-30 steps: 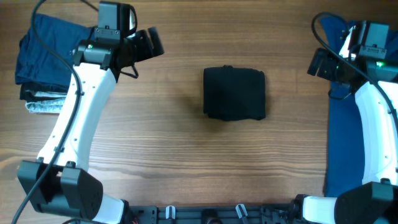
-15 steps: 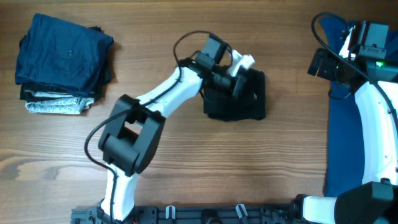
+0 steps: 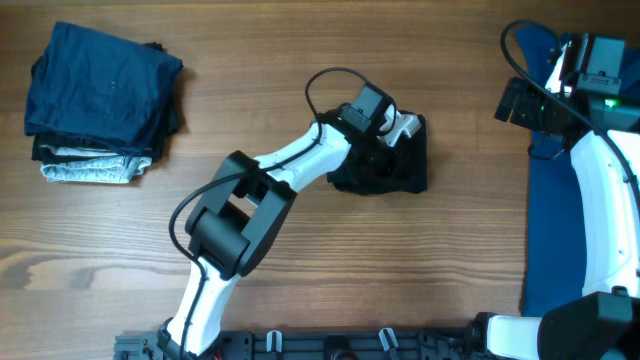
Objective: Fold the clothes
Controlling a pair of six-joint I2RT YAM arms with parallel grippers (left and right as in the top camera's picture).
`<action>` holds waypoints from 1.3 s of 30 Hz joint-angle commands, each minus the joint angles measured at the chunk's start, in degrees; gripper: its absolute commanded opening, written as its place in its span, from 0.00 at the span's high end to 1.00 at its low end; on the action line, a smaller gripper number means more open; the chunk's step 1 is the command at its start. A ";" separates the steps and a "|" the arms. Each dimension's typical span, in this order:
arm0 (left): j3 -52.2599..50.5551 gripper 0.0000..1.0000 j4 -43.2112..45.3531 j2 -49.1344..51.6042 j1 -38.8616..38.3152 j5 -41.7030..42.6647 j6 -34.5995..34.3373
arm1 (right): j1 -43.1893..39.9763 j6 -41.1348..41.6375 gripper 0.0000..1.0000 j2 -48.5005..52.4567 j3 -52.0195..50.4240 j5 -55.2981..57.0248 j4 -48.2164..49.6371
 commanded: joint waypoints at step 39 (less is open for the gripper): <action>4.92 0.96 19.02 3.50 3.17 -18.95 -1.11 | 0.09 0.07 0.01 0.17 -0.48 1.03 0.00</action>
